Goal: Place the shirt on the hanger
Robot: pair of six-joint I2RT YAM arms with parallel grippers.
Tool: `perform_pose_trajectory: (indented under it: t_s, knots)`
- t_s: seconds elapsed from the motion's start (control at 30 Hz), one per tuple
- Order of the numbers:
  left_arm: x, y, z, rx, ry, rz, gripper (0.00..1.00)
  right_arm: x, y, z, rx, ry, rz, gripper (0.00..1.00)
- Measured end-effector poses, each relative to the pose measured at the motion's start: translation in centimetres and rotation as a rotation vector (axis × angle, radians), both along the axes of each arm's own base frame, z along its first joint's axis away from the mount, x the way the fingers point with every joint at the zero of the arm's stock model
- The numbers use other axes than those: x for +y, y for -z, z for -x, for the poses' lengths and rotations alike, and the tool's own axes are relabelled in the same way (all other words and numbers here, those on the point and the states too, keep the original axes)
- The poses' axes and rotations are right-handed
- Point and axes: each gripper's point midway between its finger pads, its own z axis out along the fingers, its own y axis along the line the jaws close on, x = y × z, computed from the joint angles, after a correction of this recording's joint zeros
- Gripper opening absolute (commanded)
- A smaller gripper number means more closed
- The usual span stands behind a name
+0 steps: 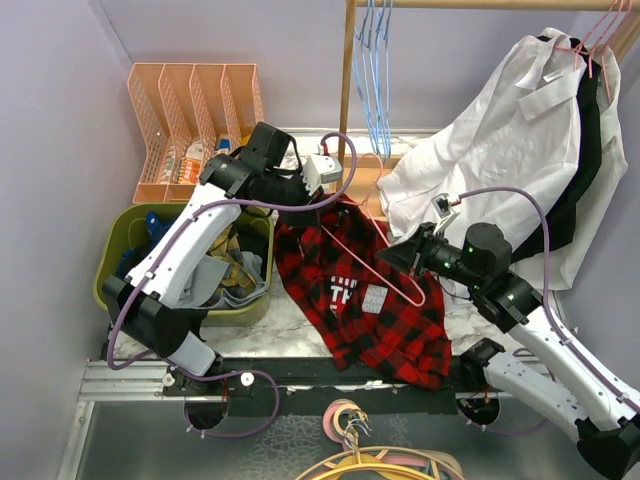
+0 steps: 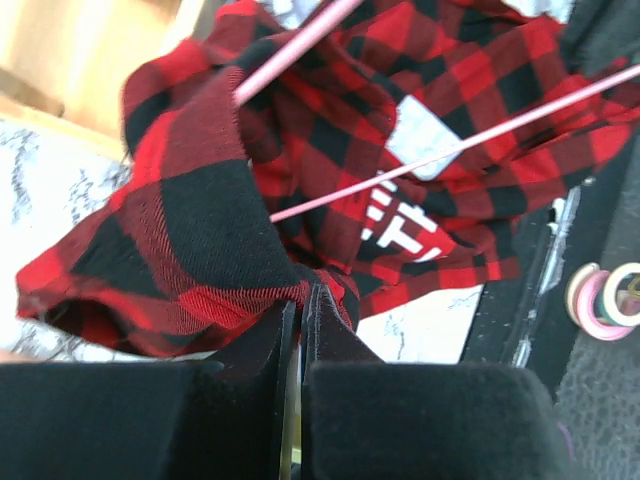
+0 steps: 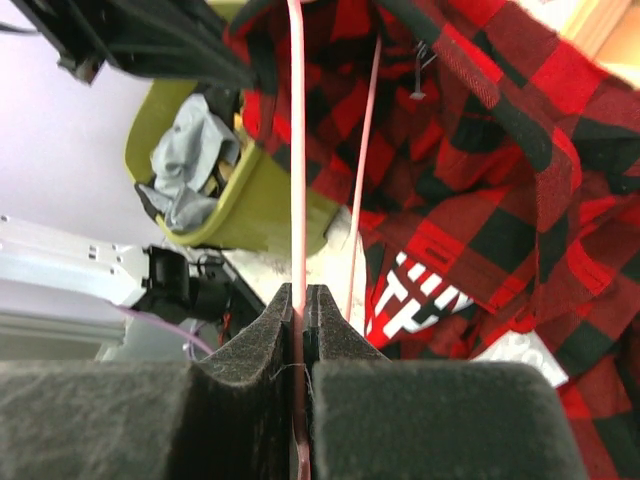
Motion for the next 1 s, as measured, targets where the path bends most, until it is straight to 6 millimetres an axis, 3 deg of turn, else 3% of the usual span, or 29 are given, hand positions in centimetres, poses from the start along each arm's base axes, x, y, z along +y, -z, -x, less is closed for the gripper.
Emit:
perform_pose_trajectory:
  t_s: [0.13,0.3,0.6,0.8,0.9,1.0]
  knots:
    - [-0.8,-0.6,1.4,0.042,0.061,0.055,0.00,0.0,-0.4,-1.2,-0.049,0.044,-0.031,0.01]
    - [-1.5,-0.9,2.2,0.058,0.096,0.077,0.00,0.6,0.6,-2.2,-0.052,0.067,-0.042,0.01]
    - [-1.9,-0.9,2.0,0.059,0.087,0.079,0.00,3.9,3.4,-3.2,-0.032,0.022,-0.028,0.01]
    - [-1.6,-0.1,1.9,0.054,0.071,0.062,0.00,4.7,3.5,-4.6,-0.071,0.053,-0.034,0.01]
    - [-1.1,1.3,1.8,0.051,0.049,0.036,0.12,4.8,3.8,-5.2,-0.078,0.069,-0.028,0.01]
    - [-0.3,3.6,1.7,0.064,0.012,-0.011,0.39,4.8,3.8,-5.6,-0.097,0.079,-0.030,0.01]
